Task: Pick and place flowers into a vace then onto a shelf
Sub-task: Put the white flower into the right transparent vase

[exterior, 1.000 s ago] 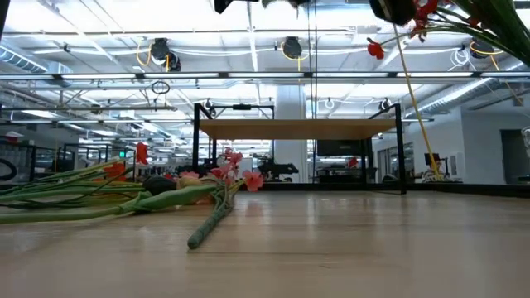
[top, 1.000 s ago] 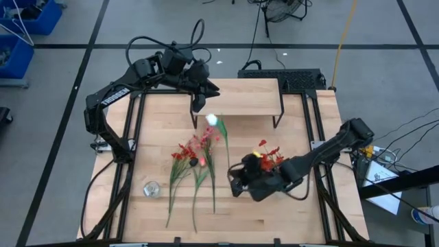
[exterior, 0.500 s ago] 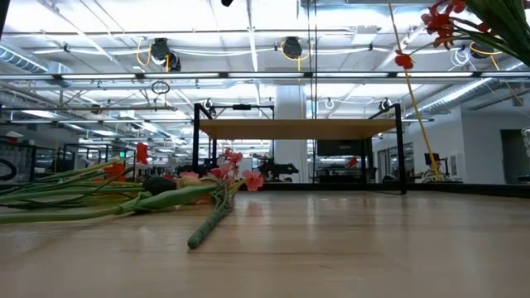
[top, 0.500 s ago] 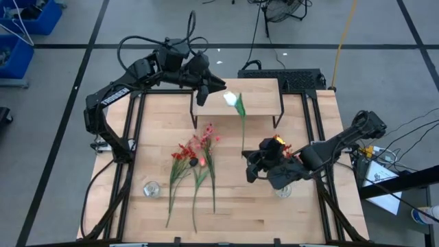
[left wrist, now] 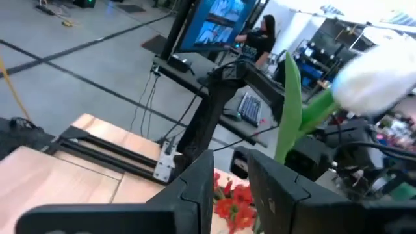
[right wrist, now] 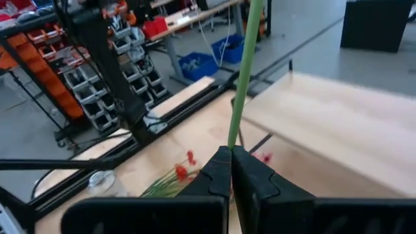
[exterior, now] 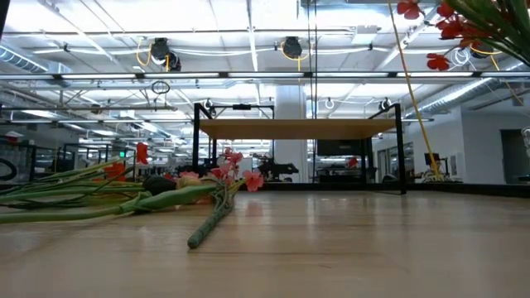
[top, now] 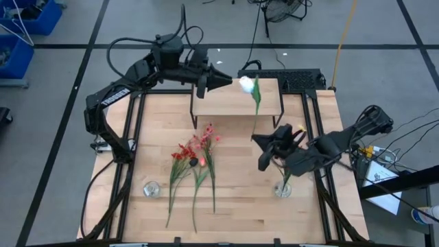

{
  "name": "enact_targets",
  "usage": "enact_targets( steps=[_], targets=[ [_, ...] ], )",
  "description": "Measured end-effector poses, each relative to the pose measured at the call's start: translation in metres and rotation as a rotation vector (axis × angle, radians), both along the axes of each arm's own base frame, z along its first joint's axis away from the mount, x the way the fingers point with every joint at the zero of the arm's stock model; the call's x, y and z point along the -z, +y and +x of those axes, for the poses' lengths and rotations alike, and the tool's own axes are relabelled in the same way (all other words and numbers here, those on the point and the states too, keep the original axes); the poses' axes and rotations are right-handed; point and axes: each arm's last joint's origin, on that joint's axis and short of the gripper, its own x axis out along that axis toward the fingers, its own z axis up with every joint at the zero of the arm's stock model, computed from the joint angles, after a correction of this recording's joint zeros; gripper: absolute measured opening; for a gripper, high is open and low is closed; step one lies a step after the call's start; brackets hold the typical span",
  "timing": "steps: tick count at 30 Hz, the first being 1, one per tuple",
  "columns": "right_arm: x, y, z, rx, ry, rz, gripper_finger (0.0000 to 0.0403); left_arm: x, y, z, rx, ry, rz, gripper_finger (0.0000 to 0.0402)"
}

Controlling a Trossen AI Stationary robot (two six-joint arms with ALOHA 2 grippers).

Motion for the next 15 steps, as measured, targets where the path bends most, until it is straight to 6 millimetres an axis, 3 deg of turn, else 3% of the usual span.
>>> enact_targets(
  steps=[6, 12, 15],
  targets=[
    [-0.011, -0.005, -0.007, -0.027, -0.008, -0.059, 0.0, -0.009, -0.018, 0.007, 0.014, -0.093, 0.054, 0.0109],
    [-0.02, -0.004, -0.005, -0.074, -0.037, -0.099, 0.0, -0.015, -0.035, 0.014, -0.025, -0.163, 0.085, 0.0183],
    [-0.024, -0.006, -0.003, -0.063, -0.077, -0.089, 0.0, -0.01, -0.041, 0.026, 0.052, -0.174, 0.079, 0.0221]
  ],
)
